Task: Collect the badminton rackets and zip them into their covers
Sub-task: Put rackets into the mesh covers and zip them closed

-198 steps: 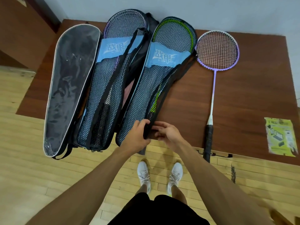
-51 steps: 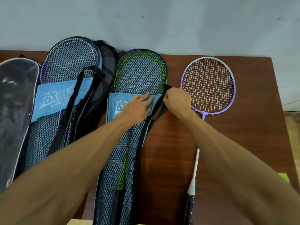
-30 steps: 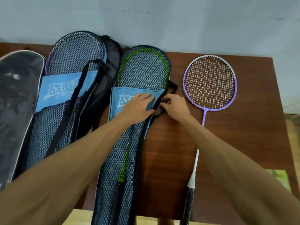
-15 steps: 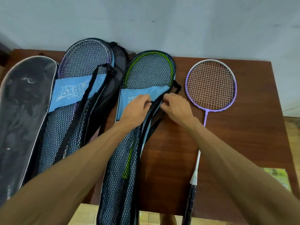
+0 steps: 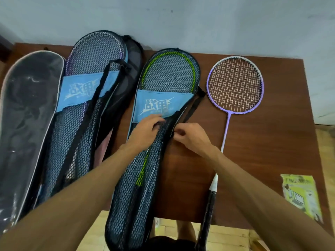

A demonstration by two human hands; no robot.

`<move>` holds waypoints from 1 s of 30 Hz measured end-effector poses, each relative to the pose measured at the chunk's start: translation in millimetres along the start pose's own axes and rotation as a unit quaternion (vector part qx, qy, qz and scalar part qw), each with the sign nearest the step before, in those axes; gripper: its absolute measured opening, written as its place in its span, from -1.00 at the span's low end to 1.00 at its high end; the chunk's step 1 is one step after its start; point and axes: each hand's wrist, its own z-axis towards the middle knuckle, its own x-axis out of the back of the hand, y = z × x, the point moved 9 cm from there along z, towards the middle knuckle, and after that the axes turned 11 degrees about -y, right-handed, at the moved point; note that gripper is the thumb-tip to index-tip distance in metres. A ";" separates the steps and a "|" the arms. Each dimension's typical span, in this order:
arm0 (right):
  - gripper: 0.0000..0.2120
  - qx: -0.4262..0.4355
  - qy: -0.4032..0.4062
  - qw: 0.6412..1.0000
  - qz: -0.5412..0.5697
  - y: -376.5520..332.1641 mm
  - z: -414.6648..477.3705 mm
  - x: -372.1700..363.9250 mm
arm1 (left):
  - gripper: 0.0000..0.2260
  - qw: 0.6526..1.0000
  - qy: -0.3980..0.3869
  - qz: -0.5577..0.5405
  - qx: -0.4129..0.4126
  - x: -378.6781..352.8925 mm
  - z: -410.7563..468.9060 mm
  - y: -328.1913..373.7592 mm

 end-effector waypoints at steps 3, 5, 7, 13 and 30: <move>-0.85 -0.011 0.014 0.998 0.055 3.7 -0.1 -2.3 | -0.61 0.995 -0.062 0.083 0.012 -23.5 -40.3 -13.7; -0.88 -0.020 0.018 0.995 0.096 5.1 -1.2 -5.8 | -0.52 0.981 -0.117 0.156 0.008 -43.0 -54.6 -19.9; -0.92 -0.032 0.015 0.993 0.116 6.3 -3.4 -12.1 | -0.45 0.964 -0.141 0.227 0.011 -51.7 -58.1 -25.7; -0.89 -0.029 -0.041 0.999 -0.004 -2.6 -32.9 -41.6 | -0.40 0.936 -0.124 0.330 -0.001 -52.6 -54.5 -33.9; -0.91 -0.170 0.189 0.945 0.206 -2.7 -76.5 -47.2 | -0.44 0.940 -0.073 0.279 -0.183 -73.4 -68.7 -16.4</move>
